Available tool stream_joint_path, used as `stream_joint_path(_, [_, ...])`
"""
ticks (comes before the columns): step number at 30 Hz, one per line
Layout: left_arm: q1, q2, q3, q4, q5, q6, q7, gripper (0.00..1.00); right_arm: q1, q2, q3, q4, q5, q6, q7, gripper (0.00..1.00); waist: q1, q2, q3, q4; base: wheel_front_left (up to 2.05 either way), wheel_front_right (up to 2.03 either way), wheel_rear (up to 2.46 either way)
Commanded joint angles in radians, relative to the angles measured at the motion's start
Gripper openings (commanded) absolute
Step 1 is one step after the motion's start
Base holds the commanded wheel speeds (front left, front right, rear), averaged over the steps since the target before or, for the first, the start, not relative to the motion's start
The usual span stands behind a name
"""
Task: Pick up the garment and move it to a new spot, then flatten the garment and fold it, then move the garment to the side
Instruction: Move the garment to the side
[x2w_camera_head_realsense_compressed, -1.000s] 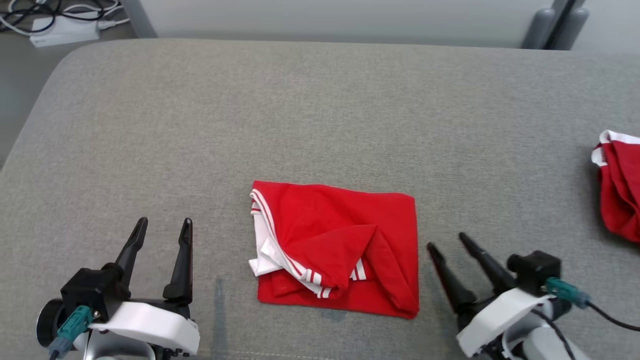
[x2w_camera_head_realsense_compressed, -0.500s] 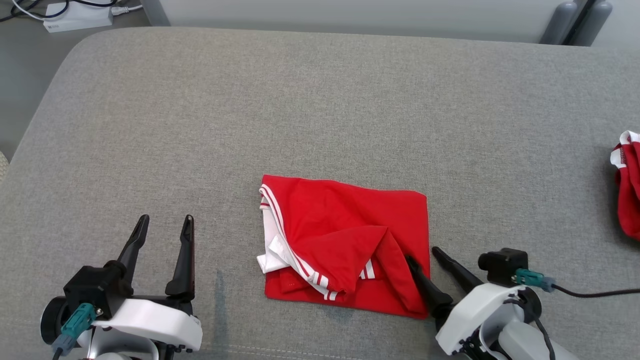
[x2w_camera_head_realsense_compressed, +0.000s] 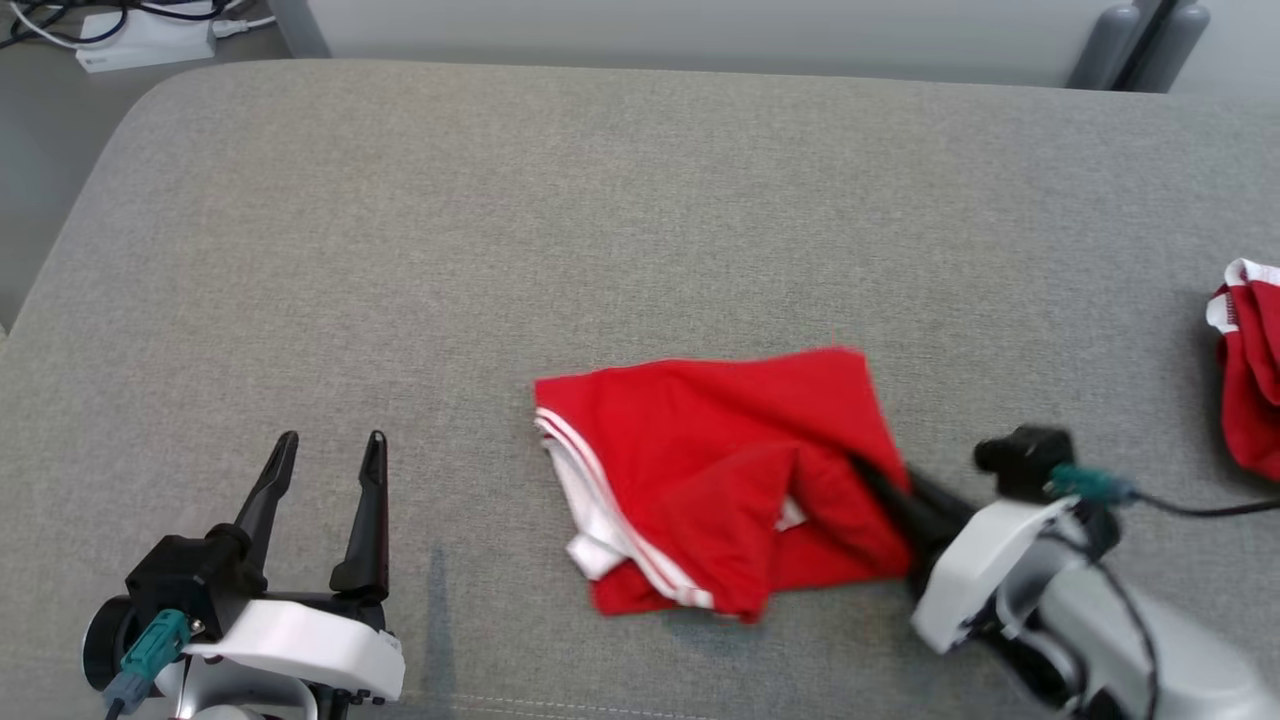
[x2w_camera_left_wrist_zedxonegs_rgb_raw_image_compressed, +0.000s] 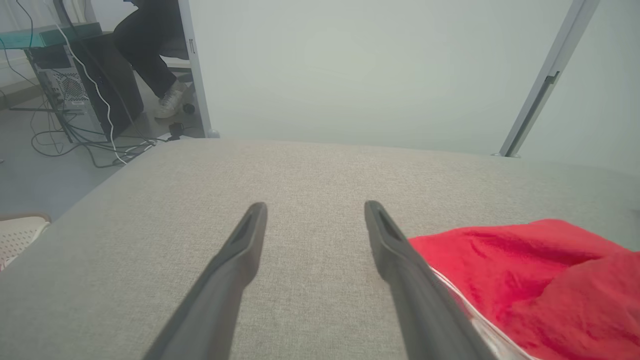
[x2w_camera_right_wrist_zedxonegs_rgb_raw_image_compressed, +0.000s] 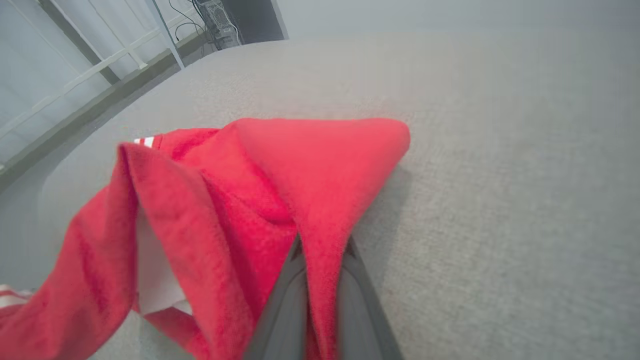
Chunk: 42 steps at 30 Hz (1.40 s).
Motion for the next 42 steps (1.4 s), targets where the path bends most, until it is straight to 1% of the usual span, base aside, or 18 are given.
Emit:
stream_joint_path(1, [-0.041,0.024,0.047,-0.018,-0.005,-0.003,-0.012,1.0,-0.028,-0.04,0.004,-0.033,-0.024,0.0,-0.021,0.0,0.0,0.0,-0.001,-0.008,0.0,0.0,0.0])
stream_joint_path(7, [-0.032,0.019,0.047,-0.018,-0.009,-0.007,-0.022,1.0,-0.095,-0.224,-0.011,-0.146,-0.099,0.0,-0.017,0.0,0.0,0.0,-0.005,-0.048,0.0,0.0,0.0])
stream_joint_path(10, [-0.034,0.017,0.043,-0.018,-0.01,-0.013,-0.024,1.0,-0.125,-0.317,-0.026,-0.208,-0.125,0.0,0.014,0.0,0.0,0.0,-0.003,-0.068,0.0,0.0,0.0])
stream_joint_path(13, [-0.036,0.017,0.044,-0.017,-0.009,-0.013,-0.026,1.0,-0.15,-0.396,-0.057,-0.262,-0.13,0.0,0.059,0.0,0.0,0.0,-0.001,-0.089,0.0,0.0,0.0])
stream_joint_path(16, [-0.037,0.017,0.042,-0.018,-0.009,-0.015,-0.027,1.0,-0.174,-0.457,-0.087,-0.305,-0.126,0.0,0.111,0.0,0.0,0.0,0.002,-0.107,0.0,0.0,0.0])
stream_joint_path(21, [-0.055,0.011,0.035,-0.02,-0.007,-0.023,-0.027,1.0,-0.205,-0.527,-0.116,-0.327,-0.099,0.0,0.197,0.0,0.0,0.0,0.019,-0.124,0.0,0.0,0.0])
stream_joint_path(23, [-0.067,0.005,0.03,-0.024,-0.008,-0.029,-0.027,1.0,-0.212,-0.554,-0.129,-0.309,-0.081,0.0,0.224,0.0,0.0,0.0,0.032,-0.125,0.0,0.0,0.0])
stream_joint_path(24, [-0.067,0.005,0.03,-0.024,-0.008,-0.029,-0.027,1.0,-0.212,-0.554,-0.129,-0.309,-0.081,0.0,0.224,0.0,0.0,0.0,0.032,-0.125,0.0,0.0,0.0])
stream_joint_path(26, [-0.089,0.001,0.023,-0.025,-0.003,-0.036,-0.027,1.0,-0.213,-0.605,-0.149,-0.264,-0.053,0.0,0.249,0.0,0.0,0.0,0.056,-0.118,0.0,0.0,0.0])
stream_joint_path(27, [-0.089,0.001,0.023,-0.025,-0.003,-0.036,-0.027,1.0,-0.213,-0.605,-0.149,-0.264,-0.053,0.0,0.249,0.0,0.0,0.0,0.056,-0.118,0.0,0.0,0.0])
stream_joint_path(31, [-0.119,-0.006,0.012,-0.027,0.007,-0.046,-0.027,1.0,-0.191,-0.697,-0.181,-0.195,-0.025,0.0,0.247,0.0,0.0,0.0,0.095,-0.102,0.0,0.0,0.0])
stream_joint_path(34, [-0.128,-0.008,0.01,-0.027,0.009,-0.047,-0.028,1.0,-0.165,-0.745,-0.2,-0.155,-0.01,0.0,0.229,0.0,0.0,0.0,0.122,-0.101,0.0,0.0,0.0])
stream_joint_path(37, [-0.136,-0.002,0.012,-0.03,0.012,-0.046,-0.026,1.0,-0.145,-0.76,-0.214,-0.114,0.009,0.0,0.208,0.0,0.0,0.0,0.15,-0.106,0.0,0.0,0.0])
stream_joint_path(40, [-0.16,0.006,0.007,-0.038,0.02,-0.054,-0.017,1.0,-0.126,-0.754,-0.232,-0.021,0.009,0.0,0.177,0.0,0.0,0.0,0.189,-0.101,0.0,0.0,0.0])
stream_joint_path(41, [-0.168,0.007,0.006,-0.04,0.022,-0.056,-0.016,1.0,-0.124,-0.752,-0.236,0.011,-0.007,0.0,0.167,0.0,0.0,0.0,0.198,-0.097,0.0,0.0,0.0])
stream_joint_path(42, [-0.174,0.007,0.005,-0.043,0.023,-0.058,-0.014,1.0,-0.12,-0.74,-0.245,0.046,-0.007,0.0,0.162,0.0,0.0,0.0,0.207,-0.093,0.0,0.0,0.0])
